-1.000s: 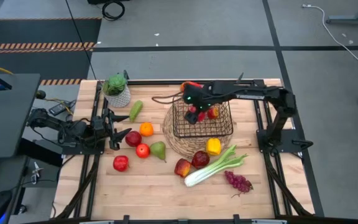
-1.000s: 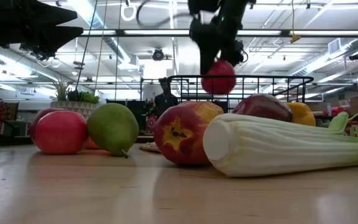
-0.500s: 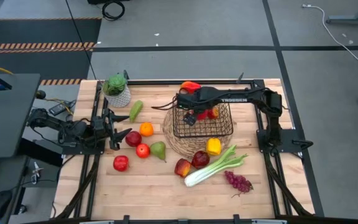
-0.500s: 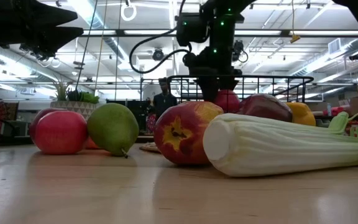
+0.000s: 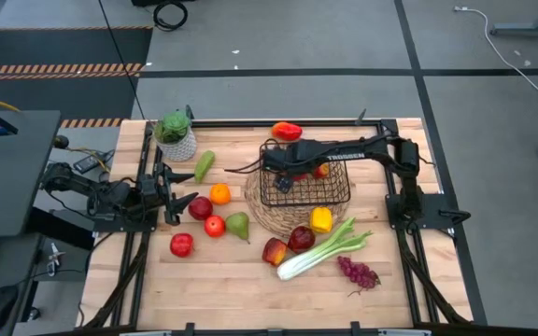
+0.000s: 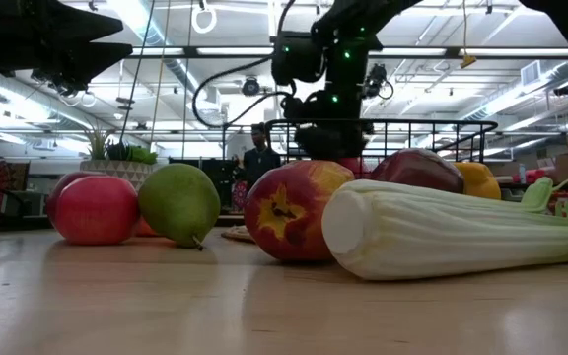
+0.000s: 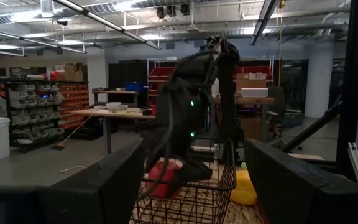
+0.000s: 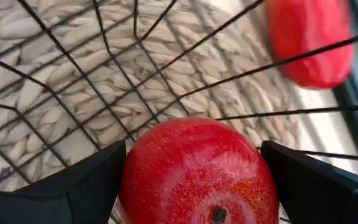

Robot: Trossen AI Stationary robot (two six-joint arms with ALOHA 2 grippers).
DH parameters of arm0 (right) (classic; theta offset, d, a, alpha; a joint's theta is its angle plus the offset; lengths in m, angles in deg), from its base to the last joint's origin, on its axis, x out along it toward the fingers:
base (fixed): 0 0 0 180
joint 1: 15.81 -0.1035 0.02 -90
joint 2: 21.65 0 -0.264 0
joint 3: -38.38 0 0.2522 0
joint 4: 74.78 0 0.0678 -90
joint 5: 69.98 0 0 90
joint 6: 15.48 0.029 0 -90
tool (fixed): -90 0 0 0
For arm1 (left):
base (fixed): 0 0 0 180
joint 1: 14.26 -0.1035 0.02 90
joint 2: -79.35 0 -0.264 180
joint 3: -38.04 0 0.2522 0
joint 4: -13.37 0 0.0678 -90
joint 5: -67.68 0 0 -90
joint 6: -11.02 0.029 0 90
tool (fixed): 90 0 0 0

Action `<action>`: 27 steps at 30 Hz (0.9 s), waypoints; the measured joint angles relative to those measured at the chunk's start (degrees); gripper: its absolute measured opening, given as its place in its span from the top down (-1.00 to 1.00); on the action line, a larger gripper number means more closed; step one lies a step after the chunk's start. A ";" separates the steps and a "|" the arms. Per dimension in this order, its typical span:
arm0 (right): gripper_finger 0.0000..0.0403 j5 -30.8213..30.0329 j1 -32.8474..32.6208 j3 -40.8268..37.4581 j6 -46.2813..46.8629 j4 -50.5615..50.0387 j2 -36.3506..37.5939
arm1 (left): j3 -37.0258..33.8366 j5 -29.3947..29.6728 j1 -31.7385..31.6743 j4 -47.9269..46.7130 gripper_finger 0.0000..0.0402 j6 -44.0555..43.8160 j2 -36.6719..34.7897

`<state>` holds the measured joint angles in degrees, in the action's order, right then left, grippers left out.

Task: Build produce basket
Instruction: Put the red apple into the black wire basket

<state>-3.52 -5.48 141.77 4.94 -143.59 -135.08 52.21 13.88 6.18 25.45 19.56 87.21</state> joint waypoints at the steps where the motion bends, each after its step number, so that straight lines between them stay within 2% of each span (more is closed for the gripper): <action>1: -0.87 -0.50 -0.04 -0.62 0.38 -0.26 0.04 | 0.00 0.00 0.01 0.02 -0.40 -0.02 0.00; 10: -0.87 -4.79 -0.19 -4.46 1.39 2.79 0.24 | 0.00 0.00 0.01 0.02 -0.40 0.00 0.00; 27: -0.88 -4.22 -0.09 -7.21 1.51 3.05 0.17 | 0.00 0.00 0.00 0.01 -0.40 0.00 0.00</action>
<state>-7.74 -5.57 134.56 6.45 -140.55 -134.91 52.21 13.88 6.18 25.46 19.55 87.21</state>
